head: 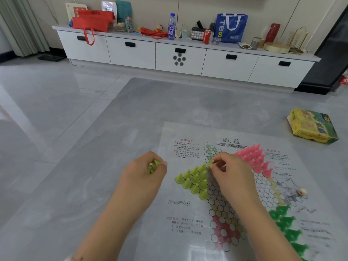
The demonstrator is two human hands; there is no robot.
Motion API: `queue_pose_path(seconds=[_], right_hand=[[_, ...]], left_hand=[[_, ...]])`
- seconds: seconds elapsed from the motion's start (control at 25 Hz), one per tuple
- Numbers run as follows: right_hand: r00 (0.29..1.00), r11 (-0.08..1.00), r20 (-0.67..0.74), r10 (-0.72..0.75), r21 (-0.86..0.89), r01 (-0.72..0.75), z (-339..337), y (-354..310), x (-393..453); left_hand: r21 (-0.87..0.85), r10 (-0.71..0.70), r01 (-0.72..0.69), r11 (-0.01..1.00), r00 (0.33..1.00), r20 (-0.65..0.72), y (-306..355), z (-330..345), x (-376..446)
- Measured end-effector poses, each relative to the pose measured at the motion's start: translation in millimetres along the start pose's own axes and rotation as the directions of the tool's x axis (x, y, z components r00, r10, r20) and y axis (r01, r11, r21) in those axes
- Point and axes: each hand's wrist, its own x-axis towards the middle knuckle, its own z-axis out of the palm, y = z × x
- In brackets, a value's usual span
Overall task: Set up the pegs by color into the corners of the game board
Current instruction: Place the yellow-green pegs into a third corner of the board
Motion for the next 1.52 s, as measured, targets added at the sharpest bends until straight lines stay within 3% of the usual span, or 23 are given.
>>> queue_pose_path(seconds=[0.6,0.72,0.88,0.96,1.04,1.16,1.36,1.52], right_hand=[[1.0,0.999,-0.001,-0.023,-0.039,0.023,3.0,-0.9,-2.0],[1.0,1.0,0.029,-0.008,-0.01,0.008,0.0,-0.5,-2.5],[0.999,0.98,-0.013,-0.033,0.197,0.035,-22.0,-11.3,-13.5],[0.995,0.905,0.061,-0.085,0.423,0.052,-35.4,-25.4,-24.4],[0.969,0.843,0.164,-0.187,0.533,0.073,-40.2,-36.6,-33.6],[0.941,0.806,0.224,-0.253,0.587,0.077,-34.7,-38.6,-38.3],[0.946,0.793,0.177,-0.272,0.598,0.116,-32.7,-35.8,-39.1],[0.988,0.777,0.1,-0.117,0.629,0.028,-39.3,-29.8,-34.3]], left_hand=[[-0.001,-0.019,0.019,1.0,1.0,0.002,-0.9,3.3,1.7],[-0.108,-0.055,0.061,0.992,0.996,0.066,2.5,4.7,-0.8],[-0.343,-0.105,0.211,0.916,0.948,0.301,14.8,11.2,-10.2],[-0.388,-0.076,0.239,0.89,0.918,0.389,18.8,15.1,-15.3],[-0.43,-0.061,0.274,0.86,0.892,0.448,21.8,18.8,-19.3],[-0.454,-0.054,0.312,0.835,0.867,0.496,24.4,23.6,-22.7],[-0.363,-0.082,0.301,0.882,0.856,0.511,25.2,31.6,-24.7],[-0.375,-0.172,0.374,0.849,0.864,0.473,26.0,34.3,-21.6]])
